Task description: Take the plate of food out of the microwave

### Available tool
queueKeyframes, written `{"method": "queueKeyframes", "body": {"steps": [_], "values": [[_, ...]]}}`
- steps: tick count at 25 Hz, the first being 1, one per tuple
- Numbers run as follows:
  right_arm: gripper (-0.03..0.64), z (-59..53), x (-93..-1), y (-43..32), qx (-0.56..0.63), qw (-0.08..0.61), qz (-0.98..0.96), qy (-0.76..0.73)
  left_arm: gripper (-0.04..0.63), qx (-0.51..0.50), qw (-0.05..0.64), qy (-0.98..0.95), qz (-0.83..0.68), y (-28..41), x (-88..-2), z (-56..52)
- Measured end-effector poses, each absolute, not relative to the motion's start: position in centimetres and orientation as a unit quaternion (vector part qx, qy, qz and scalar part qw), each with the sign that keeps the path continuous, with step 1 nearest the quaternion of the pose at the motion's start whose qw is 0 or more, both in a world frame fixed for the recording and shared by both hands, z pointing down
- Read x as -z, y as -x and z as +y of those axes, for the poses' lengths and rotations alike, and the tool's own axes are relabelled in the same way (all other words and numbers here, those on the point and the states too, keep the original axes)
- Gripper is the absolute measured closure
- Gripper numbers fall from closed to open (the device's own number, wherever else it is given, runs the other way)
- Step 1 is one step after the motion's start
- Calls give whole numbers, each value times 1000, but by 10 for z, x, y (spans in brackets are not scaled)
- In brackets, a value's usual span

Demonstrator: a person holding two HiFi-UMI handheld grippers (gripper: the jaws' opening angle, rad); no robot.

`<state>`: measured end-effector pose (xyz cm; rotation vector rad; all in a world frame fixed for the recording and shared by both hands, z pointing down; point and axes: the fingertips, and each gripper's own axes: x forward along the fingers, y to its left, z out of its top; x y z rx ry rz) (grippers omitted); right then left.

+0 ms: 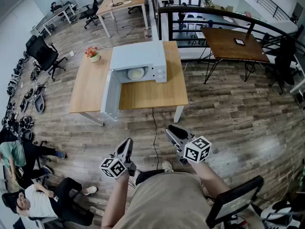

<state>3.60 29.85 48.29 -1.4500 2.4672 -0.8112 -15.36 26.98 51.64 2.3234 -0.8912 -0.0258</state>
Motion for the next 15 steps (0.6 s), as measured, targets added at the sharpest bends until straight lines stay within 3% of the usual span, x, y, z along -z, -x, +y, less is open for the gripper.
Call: {"method": "queueKeyframes", "body": {"steps": [15], "values": [[518,309,-470,-31,288,136,841,437,594,1,322,-883,-340,153,-521,276]]}}
